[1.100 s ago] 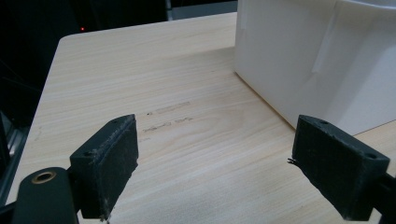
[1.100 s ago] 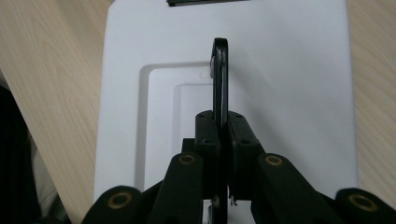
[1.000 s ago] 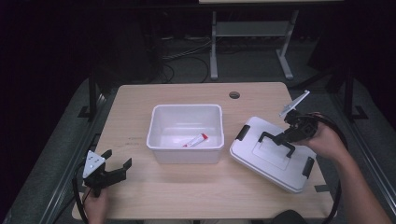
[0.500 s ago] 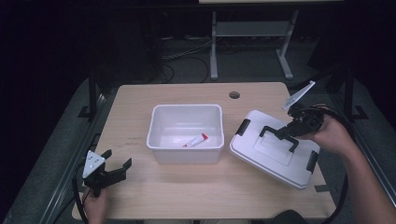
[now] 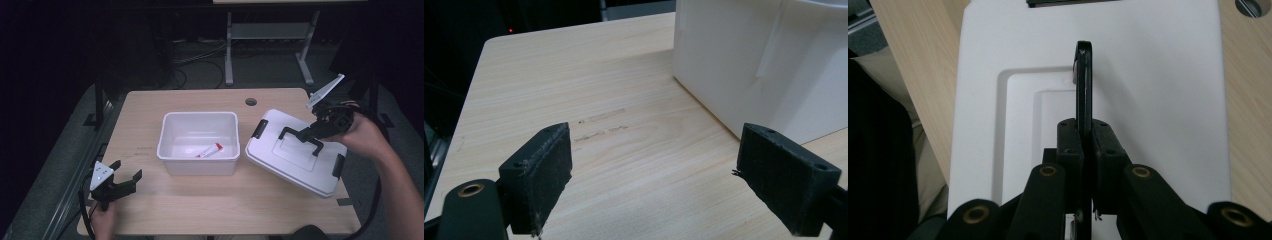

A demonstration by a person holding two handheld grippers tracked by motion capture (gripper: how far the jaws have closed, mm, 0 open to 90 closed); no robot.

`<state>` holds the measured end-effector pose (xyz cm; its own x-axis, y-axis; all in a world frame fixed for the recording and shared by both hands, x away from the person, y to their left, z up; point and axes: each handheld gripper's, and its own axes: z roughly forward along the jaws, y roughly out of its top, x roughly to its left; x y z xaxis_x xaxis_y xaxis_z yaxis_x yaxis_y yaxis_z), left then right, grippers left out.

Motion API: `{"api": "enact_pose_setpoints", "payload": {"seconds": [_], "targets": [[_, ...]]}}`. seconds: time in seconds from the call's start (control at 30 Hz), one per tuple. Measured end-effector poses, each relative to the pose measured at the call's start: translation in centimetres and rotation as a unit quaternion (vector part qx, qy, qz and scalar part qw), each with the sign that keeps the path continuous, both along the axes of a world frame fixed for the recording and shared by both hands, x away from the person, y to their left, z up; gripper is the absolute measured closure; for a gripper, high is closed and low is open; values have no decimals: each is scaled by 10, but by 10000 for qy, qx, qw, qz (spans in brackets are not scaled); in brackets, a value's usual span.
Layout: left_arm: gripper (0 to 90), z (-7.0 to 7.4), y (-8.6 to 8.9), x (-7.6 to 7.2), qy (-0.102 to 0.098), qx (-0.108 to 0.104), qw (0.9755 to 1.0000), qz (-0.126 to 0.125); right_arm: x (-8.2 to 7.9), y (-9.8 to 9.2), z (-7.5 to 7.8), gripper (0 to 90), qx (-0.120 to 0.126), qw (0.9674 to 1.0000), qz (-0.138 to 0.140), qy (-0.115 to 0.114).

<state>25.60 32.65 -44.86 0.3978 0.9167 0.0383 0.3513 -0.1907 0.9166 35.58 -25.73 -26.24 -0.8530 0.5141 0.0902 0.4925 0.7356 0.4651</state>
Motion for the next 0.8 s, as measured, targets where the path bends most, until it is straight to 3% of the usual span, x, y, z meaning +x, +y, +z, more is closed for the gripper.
{"api": "enact_pose_setpoints", "payload": {"seconds": [0.37, 0.8], "targets": [[137, 0, 1, 0, 4, -25, 10000, 8, 4, 24, 21, 845, 30, 9996, 267, -111], [137, 1, 4, -1, -18, -67, 10000, 32, 19, 74, 36, 845, 11, 9968, 783, -147]]}}
